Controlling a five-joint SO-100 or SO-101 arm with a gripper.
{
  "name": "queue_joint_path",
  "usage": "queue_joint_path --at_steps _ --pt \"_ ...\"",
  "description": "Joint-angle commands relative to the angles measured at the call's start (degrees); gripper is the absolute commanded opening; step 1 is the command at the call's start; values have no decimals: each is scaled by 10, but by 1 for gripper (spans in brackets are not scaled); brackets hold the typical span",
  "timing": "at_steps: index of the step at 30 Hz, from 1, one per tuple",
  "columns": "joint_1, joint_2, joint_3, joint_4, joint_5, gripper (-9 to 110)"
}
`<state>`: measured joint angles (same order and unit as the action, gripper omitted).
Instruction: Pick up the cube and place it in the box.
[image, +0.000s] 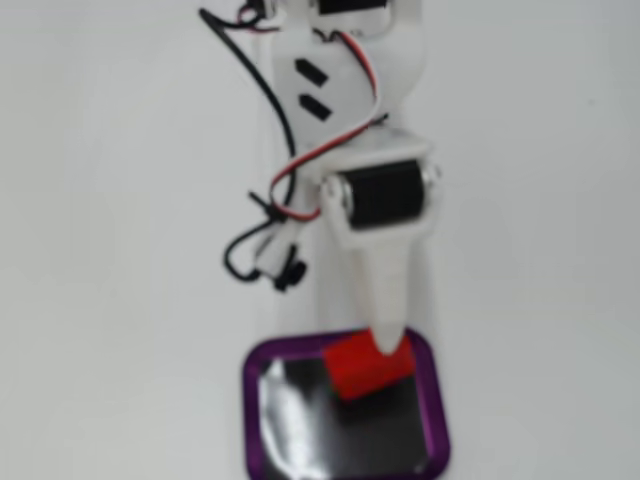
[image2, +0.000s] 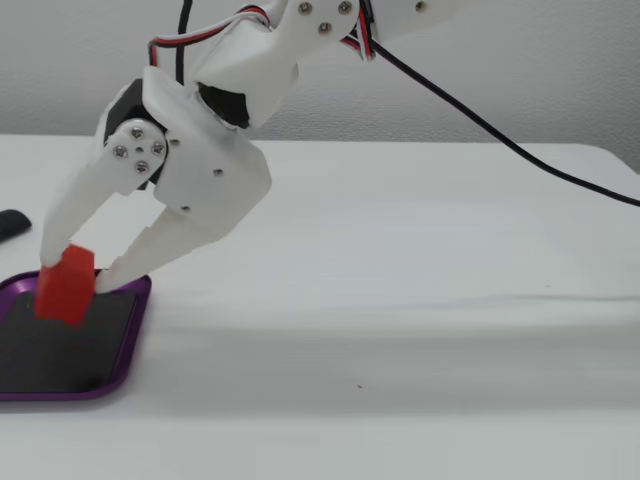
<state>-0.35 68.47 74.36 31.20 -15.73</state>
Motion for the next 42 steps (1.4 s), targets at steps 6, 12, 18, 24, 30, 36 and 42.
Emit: queue_joint_path --at_steps 6,12,18,24,30,36,42 --pt "-1 33 -46 99 4 16" --pt "-8 126 -51 200 7 16" --pt "-5 258 -39 308 68 16" --pt "2 391 40 418 81 15" --pt "48 563 181 462 82 15" --pt "64 773 384 454 81 15" --pt "65 972 632 368 79 16"
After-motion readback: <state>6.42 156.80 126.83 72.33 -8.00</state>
